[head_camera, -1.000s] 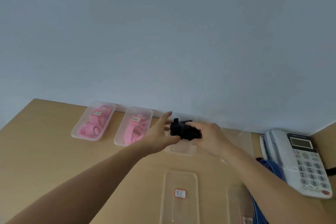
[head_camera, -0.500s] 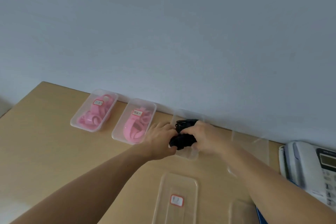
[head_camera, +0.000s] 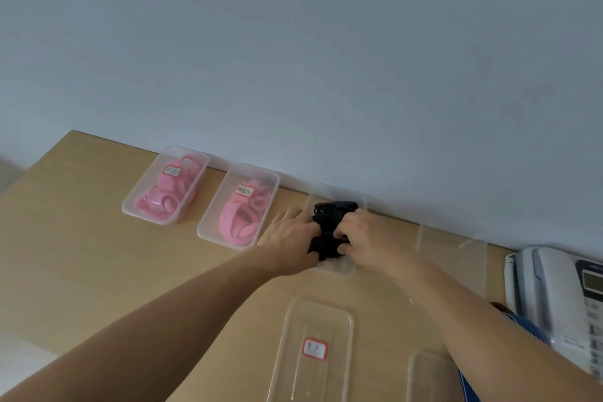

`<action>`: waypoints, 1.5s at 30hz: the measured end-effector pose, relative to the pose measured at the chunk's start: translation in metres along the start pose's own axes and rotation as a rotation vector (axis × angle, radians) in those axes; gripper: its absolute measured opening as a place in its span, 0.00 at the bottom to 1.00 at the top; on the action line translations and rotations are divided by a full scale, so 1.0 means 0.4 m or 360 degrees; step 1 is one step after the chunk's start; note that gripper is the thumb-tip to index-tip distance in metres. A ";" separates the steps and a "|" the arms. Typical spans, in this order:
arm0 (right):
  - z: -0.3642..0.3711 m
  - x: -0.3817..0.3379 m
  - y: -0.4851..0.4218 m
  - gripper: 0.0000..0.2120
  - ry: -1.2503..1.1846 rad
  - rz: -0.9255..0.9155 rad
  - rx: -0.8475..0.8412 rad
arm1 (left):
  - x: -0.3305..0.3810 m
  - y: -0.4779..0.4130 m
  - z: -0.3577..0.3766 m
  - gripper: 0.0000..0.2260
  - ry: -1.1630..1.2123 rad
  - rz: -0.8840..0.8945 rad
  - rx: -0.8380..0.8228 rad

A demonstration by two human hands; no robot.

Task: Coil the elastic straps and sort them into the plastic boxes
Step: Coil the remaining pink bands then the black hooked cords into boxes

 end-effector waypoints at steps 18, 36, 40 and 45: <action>0.024 -0.030 0.019 0.14 0.0360 -0.0102 0.0047 | 0.010 0.012 -0.006 0.15 -0.0080 0.0050 0.0036; 0.031 -0.051 0.069 0.13 0.0325 0.0345 0.0212 | 0.029 0.033 0.006 0.18 -0.0166 0.0169 -0.0045; 0.033 -0.061 0.098 0.18 0.0264 0.0468 0.0122 | 0.019 0.047 0.022 0.20 0.0023 0.0233 -0.0188; 0.000 -0.089 0.174 0.23 0.0208 0.0639 0.0283 | 0.016 0.080 -0.018 0.24 0.0271 0.0259 -0.0003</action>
Point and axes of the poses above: each hand's wrist, its own y-axis away from the middle knuckle, its own z-axis out of the palm, x = y × z, the point moved 10 cm from there along -y, towards the middle knuckle, and after that the axes turned 6 degrees about x, right-handed, at the moved point
